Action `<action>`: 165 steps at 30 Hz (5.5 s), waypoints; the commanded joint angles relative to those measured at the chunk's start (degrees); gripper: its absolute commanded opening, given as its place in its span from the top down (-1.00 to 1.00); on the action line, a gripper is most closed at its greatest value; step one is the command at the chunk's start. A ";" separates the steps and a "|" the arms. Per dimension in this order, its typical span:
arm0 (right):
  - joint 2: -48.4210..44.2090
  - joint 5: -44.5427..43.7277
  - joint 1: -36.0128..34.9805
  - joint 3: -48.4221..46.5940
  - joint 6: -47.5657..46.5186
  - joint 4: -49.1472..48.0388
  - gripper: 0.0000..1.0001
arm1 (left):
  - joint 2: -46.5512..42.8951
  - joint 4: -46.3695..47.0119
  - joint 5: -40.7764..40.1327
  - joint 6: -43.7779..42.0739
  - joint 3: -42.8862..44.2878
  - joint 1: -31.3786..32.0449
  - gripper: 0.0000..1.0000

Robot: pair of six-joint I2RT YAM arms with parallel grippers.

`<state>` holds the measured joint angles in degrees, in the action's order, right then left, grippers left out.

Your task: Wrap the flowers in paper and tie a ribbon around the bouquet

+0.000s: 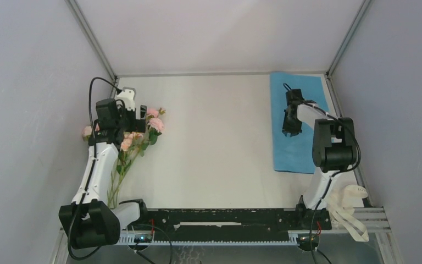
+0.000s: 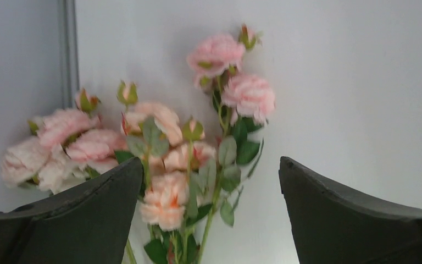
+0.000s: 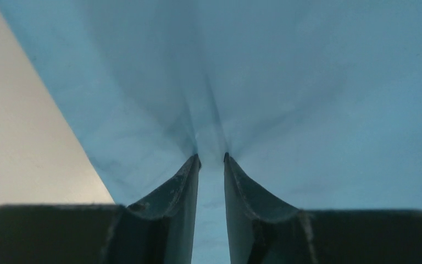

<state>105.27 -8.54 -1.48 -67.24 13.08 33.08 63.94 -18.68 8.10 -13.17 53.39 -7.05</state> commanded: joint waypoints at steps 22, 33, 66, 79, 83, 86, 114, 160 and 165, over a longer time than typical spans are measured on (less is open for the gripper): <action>-7.02 18.53 -23.83 -10.97 6.68 4.43 0.18 | -0.74 -26.79 16.14 -18.06 0.95 28.93 -0.94; -18.96 21.46 -14.65 8.71 9.80 -1.57 -0.09 | 8.71 -3.41 -6.91 -24.09 -9.16 71.53 -1.00; -32.71 24.18 -4.35 19.05 9.22 -1.66 -0.16 | 23.24 15.34 -29.82 -15.39 -5.35 72.66 1.00; -33.77 43.06 6.35 33.29 16.65 -11.01 -0.39 | 19.94 13.94 -23.54 -9.68 -5.05 67.38 1.00; -32.36 46.05 5.37 34.58 19.14 -14.59 -0.39 | 19.75 13.85 -23.48 -9.51 -4.91 67.08 1.00; -32.04 44.28 4.67 34.55 18.09 -12.63 -0.39 | 19.83 13.76 -23.22 -9.47 -4.87 67.08 1.00; -39.45 52.07 -5.44 36.82 37.11 -27.72 1.00 | 13.78 4.07 -11.39 -16.81 -3.72 60.21 -0.10; -24.41 22.99 -11.86 -3.20 11.35 1.81 -0.32 | 14.72 36.15 12.45 59.35 -9.82 4.34 1.00; -14.19 21.64 -3.29 -3.08 11.91 -2.37 -0.40 | 23.46 33.45 15.97 61.52 -9.14 -1.22 1.00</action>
<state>84.84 15.68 -9.58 -70.94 26.87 32.32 83.13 12.73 18.68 40.86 44.60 -6.85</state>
